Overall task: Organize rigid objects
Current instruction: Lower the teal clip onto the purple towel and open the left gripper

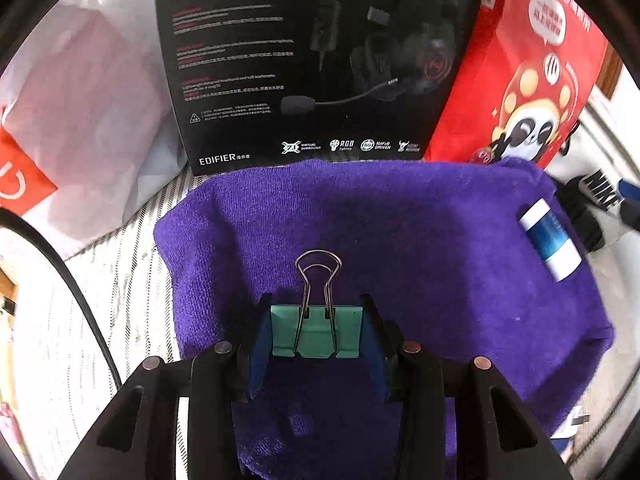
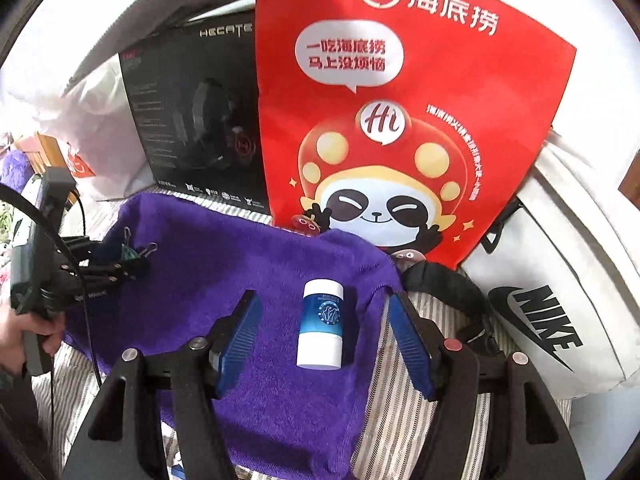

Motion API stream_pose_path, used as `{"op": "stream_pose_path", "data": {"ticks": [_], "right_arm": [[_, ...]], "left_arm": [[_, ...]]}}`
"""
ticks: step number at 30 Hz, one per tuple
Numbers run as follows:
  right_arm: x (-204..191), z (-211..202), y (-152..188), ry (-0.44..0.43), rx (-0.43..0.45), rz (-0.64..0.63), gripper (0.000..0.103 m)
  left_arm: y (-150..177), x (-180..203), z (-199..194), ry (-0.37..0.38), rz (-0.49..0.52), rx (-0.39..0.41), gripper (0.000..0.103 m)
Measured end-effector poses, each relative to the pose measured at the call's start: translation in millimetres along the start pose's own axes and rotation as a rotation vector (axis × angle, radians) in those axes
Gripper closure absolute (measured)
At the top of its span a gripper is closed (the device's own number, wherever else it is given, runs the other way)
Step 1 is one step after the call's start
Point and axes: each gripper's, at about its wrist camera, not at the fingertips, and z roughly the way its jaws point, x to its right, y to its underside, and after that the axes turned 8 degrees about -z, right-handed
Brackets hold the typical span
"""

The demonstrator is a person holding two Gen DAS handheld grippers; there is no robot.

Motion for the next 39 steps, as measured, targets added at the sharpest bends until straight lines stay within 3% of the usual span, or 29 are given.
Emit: {"op": "stream_pose_path", "data": {"ticks": [3, 9, 13, 16, 22, 30, 39], "right_arm": [[-1, -6, 0, -0.001, 0.002, -0.007, 0.037], [-1, -4, 1, -0.002, -0.007, -0.013, 0.037], [3, -9, 2, -0.014, 0.003, -0.006, 0.037], [7, -15, 2, -0.026, 0.015, 0.004, 0.037], [10, -20, 3, -0.071, 0.013, 0.019, 0.037], [8, -25, 4, -0.125, 0.013, 0.016, 0.037], [3, -34, 4, -0.129, 0.040, 0.003, 0.037]], "left_arm": [[2, 9, 3, -0.043, 0.038, 0.003, 0.064], [1, 14, 5, -0.042, 0.035, -0.007, 0.062], [2, 21, 5, -0.032, 0.047, -0.019, 0.048], [6, 27, 5, -0.048, 0.061, -0.026, 0.044], [18, 21, -16, -0.025, -0.010, -0.040, 0.044], [58, 30, -77, -0.009, 0.005, 0.003, 0.044], [118, 32, -102, 0.029, 0.003, -0.026, 0.044]]}}
